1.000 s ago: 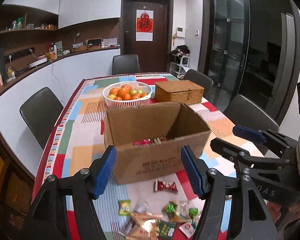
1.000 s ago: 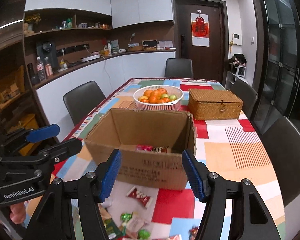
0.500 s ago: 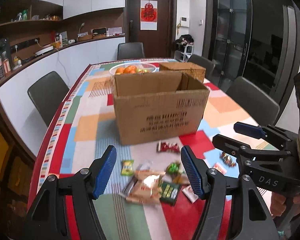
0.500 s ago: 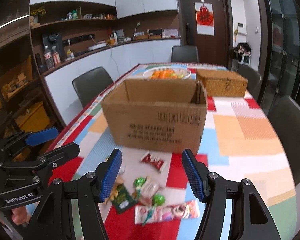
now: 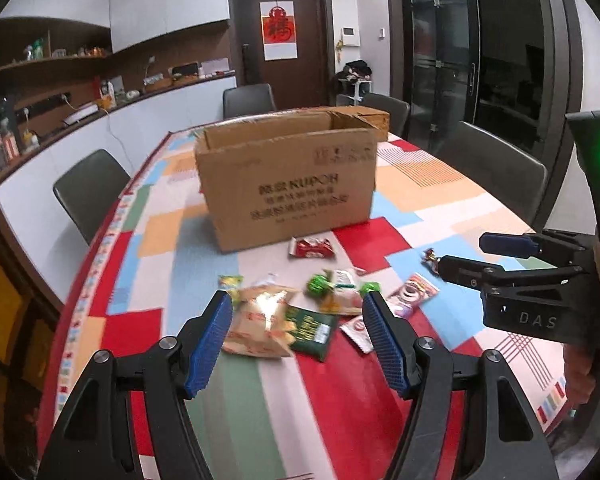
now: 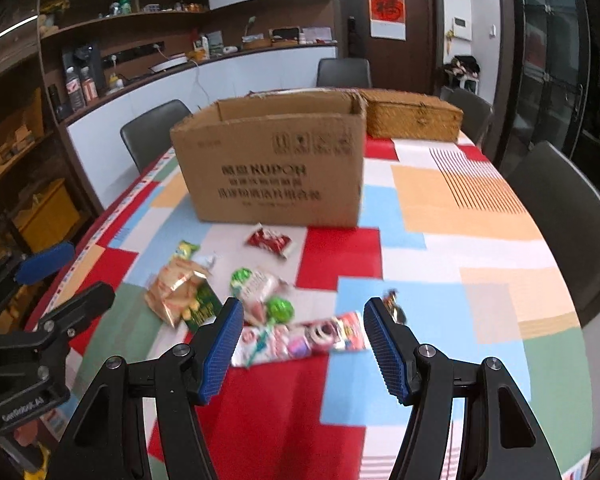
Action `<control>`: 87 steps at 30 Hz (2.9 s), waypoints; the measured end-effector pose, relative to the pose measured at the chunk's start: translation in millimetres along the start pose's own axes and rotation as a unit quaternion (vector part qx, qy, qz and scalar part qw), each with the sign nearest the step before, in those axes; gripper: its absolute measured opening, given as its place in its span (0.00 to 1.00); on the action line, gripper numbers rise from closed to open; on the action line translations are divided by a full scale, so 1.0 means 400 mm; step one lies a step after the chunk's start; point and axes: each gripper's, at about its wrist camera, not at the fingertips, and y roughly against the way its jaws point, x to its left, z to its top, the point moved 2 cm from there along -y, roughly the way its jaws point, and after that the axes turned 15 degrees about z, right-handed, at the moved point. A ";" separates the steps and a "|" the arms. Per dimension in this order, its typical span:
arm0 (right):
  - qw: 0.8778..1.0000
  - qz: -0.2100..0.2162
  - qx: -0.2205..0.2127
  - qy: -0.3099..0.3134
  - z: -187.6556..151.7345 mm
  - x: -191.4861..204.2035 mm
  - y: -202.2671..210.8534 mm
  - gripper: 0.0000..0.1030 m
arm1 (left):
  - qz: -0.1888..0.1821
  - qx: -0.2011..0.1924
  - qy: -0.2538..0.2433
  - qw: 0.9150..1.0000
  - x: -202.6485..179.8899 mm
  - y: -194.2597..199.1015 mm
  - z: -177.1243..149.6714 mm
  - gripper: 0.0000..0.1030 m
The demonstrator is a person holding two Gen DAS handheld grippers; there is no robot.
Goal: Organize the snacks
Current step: 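Withdraw both open tools from the box back toward the snacks, then grasp the wrapped chocolate candy with the right tool while the left tool grasps a green lollipop, then carry the candy and lollipop over the box and release both inside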
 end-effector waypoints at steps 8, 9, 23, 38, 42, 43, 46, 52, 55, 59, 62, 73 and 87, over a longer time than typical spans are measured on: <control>0.999 -0.024 0.019 -0.029 -0.052 -0.068 0.007 0.62 | -0.006 -0.006 -0.016 1.000 -0.062 -0.009 -0.023 0.65; 0.999 -0.026 0.020 -0.033 -0.055 -0.077 0.006 0.62 | -0.008 -0.003 -0.019 1.000 -0.068 -0.015 -0.026 0.65; 0.997 -0.043 0.035 -0.055 -0.038 -0.155 -0.063 0.61 | -0.006 0.046 0.010 0.999 -0.075 -0.144 0.017 0.60; 0.995 -0.034 0.053 -0.077 -0.052 -0.231 -0.109 0.57 | -0.126 0.090 -0.039 0.987 -0.200 -0.224 0.021 0.25; 0.995 -0.029 0.063 -0.068 -0.047 -0.242 -0.128 0.53 | -0.128 0.111 -0.038 0.985 -0.215 -0.258 0.018 0.21; 0.995 -0.027 0.066 -0.067 -0.046 -0.245 -0.134 0.50 | -0.126 0.113 -0.039 0.985 -0.218 -0.263 0.017 0.21; 0.995 -0.022 0.069 -0.072 -0.046 -0.257 -0.150 0.48 | -0.124 0.121 -0.043 0.984 -0.224 -0.277 0.012 0.21; 0.995 -0.014 0.070 -0.076 -0.046 -0.268 -0.166 0.45 | -0.106 0.133 -0.048 0.984 -0.236 -0.307 0.003 0.21; 0.994 -0.011 0.071 -0.078 -0.045 -0.273 -0.172 0.43 | -0.101 0.140 -0.055 0.983 -0.249 -0.326 0.000 0.21; 0.994 -0.003 0.076 -0.084 -0.046 -0.279 -0.184 0.38 | -0.098 0.143 -0.057 0.983 -0.258 -0.335 0.001 0.23; 0.993 -0.001 0.080 -0.087 -0.048 -0.281 -0.191 0.36 | -0.096 0.146 -0.058 0.983 -0.265 -0.345 0.004 0.23; 0.994 -0.015 0.084 -0.072 -0.044 -0.276 -0.198 0.23 | -0.103 0.145 -0.043 0.983 -0.257 -0.342 0.010 0.23; 0.999 0.003 0.028 -0.037 0.033 -0.179 -0.082 0.23 | -0.102 0.082 -0.014 0.991 -0.184 -0.216 0.102 0.23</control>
